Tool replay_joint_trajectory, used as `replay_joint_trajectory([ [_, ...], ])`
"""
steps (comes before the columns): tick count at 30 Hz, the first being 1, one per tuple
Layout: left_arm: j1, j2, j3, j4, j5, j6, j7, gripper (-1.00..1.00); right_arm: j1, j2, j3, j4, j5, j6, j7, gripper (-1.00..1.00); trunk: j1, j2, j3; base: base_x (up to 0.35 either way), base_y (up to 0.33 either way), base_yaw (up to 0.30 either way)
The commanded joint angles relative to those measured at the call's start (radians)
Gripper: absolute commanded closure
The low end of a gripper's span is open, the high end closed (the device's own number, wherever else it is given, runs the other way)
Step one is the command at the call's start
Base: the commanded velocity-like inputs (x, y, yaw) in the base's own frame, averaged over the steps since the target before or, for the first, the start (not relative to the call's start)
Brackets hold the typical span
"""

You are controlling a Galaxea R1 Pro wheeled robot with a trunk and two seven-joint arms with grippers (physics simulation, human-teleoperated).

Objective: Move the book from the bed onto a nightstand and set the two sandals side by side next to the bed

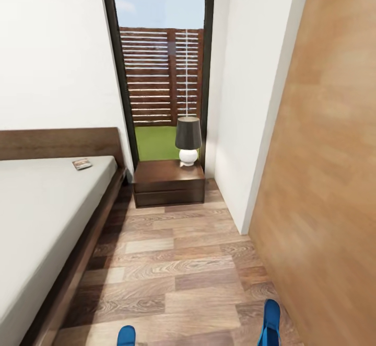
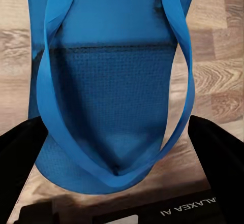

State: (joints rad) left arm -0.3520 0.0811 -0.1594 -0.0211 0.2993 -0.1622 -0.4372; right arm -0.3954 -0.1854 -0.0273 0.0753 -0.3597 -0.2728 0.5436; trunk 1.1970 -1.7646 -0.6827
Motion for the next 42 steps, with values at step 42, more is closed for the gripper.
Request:
replay_joint_trajectory([
  [42, -0.001, 0.000, -0.008, 0.001, 0.009, -0.005, -0.003, 1.00, -0.002, 0.000, -0.004, 0.006, -0.004, -0.005, 0.007, 1.00, 0.000, 0.000, -0.001, 0.261, 0.000, 0.000],
])
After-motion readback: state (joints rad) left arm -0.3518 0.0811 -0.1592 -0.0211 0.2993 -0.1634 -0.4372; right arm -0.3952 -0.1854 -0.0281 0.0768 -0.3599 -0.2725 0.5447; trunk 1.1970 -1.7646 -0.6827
